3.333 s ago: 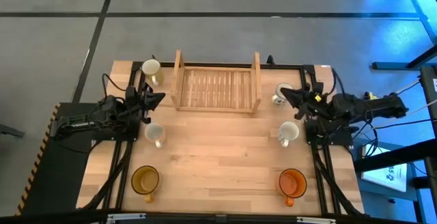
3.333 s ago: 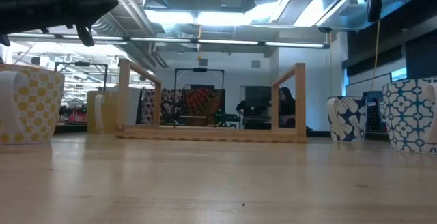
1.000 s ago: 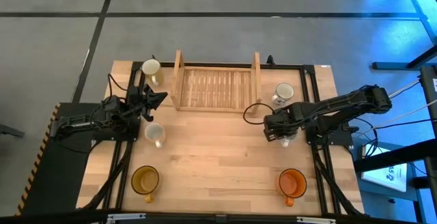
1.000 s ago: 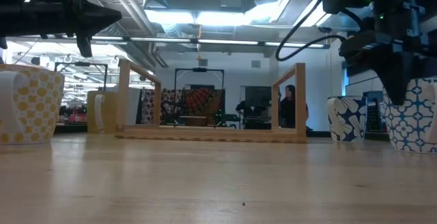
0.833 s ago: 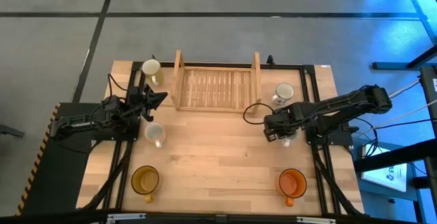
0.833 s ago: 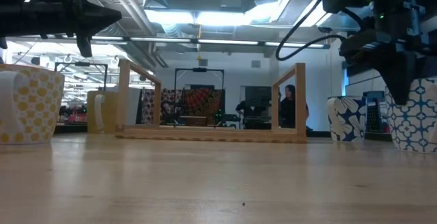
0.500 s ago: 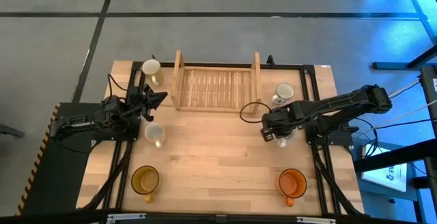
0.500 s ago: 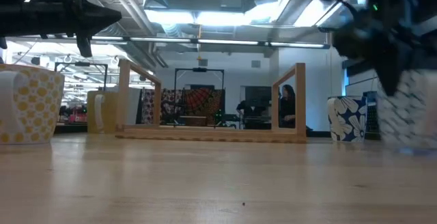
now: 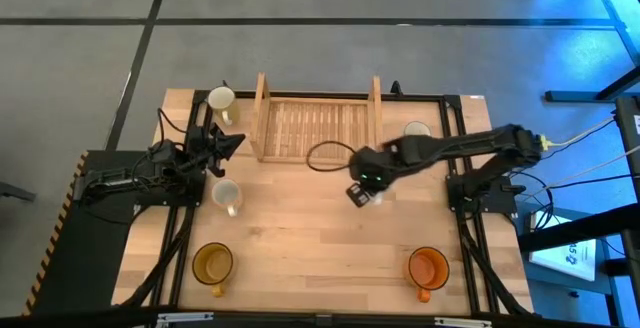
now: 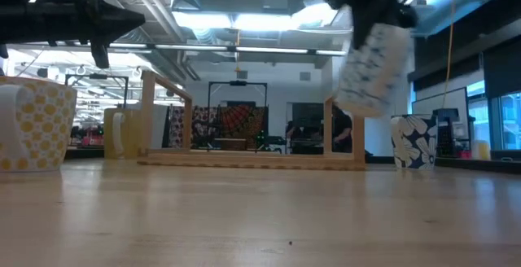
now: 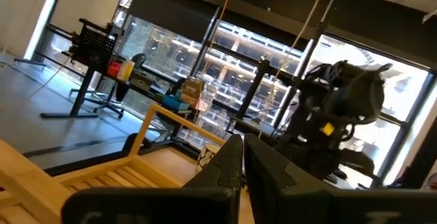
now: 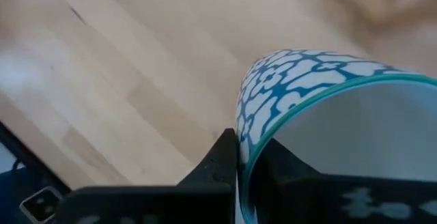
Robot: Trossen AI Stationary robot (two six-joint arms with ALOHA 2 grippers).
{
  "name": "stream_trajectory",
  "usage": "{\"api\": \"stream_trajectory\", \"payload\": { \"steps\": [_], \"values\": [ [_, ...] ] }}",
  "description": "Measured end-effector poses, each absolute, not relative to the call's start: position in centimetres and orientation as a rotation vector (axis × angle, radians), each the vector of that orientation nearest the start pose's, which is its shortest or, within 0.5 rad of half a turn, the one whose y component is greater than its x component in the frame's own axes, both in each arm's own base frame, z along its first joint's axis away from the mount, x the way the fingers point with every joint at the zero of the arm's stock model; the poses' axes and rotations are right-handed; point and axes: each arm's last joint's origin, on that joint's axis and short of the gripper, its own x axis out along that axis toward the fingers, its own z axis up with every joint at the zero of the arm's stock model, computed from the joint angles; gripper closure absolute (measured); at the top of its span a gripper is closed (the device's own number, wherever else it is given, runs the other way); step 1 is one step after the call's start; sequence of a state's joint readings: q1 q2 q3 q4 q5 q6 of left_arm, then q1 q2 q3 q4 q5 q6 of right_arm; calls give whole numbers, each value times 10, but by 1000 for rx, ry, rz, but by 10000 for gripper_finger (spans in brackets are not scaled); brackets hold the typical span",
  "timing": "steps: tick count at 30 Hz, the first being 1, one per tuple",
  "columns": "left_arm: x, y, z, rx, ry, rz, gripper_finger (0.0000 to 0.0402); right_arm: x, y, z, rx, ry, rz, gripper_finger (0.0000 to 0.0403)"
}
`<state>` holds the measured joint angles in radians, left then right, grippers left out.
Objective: Place coffee mugs
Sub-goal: Put the bottom blue mug on the shelf
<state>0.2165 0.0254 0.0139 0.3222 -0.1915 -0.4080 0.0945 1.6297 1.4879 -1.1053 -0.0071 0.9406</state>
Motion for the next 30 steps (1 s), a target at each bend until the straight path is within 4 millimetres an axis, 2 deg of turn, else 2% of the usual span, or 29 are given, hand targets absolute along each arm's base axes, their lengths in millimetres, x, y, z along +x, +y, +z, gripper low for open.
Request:
{"api": "stream_trajectory", "payload": {
  "steps": [7, 15, 23, 27, 30],
  "values": [
    [90, 26, 197, -400, -399, 370, 392, 352, -9, 325, 660, 1135, -495, 400],
    [89, 27, 197, -404, -405, 397, 392, 380, -85, 325, 556, 1029, -596, 400],
    [89, 28, 196, -408, -399, 428, 392, 376, -160, 308, 568, 1079, -681, 401],
    [89, 28, 194, -413, -389, 429, 392, 370, -197, 288, 627, 1123, -712, 401],
    [90, 28, 194, -414, -381, 431, 392, 364, -216, 272, 680, 1184, -716, 401]
  ]
}}
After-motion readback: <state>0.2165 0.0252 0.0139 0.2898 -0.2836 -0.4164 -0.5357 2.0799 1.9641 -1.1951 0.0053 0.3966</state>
